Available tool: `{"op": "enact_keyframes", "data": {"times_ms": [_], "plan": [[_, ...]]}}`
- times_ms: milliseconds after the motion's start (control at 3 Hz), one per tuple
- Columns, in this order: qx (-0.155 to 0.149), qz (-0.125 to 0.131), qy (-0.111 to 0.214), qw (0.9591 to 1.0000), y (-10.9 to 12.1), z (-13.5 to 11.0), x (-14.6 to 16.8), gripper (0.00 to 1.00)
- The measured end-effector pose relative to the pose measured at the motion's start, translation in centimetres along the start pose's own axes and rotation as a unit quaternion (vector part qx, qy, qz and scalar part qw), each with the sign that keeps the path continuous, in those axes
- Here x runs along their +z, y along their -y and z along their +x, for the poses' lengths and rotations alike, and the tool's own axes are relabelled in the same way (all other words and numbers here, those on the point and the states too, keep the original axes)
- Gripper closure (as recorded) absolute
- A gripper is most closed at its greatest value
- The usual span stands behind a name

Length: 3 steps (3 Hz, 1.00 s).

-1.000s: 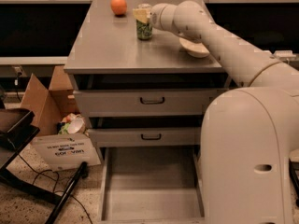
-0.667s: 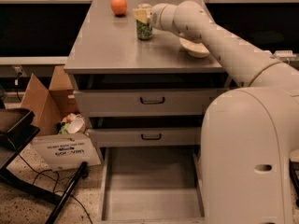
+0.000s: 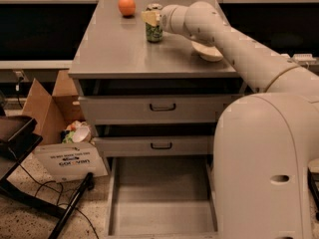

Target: Pick green can from bottom drawer and place on counter

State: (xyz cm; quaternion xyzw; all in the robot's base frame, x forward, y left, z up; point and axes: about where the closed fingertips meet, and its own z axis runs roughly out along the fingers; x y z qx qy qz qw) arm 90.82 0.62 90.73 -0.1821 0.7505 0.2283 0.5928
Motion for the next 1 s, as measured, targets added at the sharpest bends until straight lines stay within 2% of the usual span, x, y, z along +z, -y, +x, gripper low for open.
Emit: {"op": "enact_keyframes", "data": {"times_ms": [333, 667, 1000], "plan": [[-0.018, -0.022, 0.009, 0.9996, -1.7, -1.9, -1.5, 0.0], [-0.083, -0.068, 0.025, 0.9939, -5.7, -5.6, -6.4, 0.0], [-0.136, -0.116, 0.015, 0.9838, -8.3, -5.9, -9.6, 0.0]]}}
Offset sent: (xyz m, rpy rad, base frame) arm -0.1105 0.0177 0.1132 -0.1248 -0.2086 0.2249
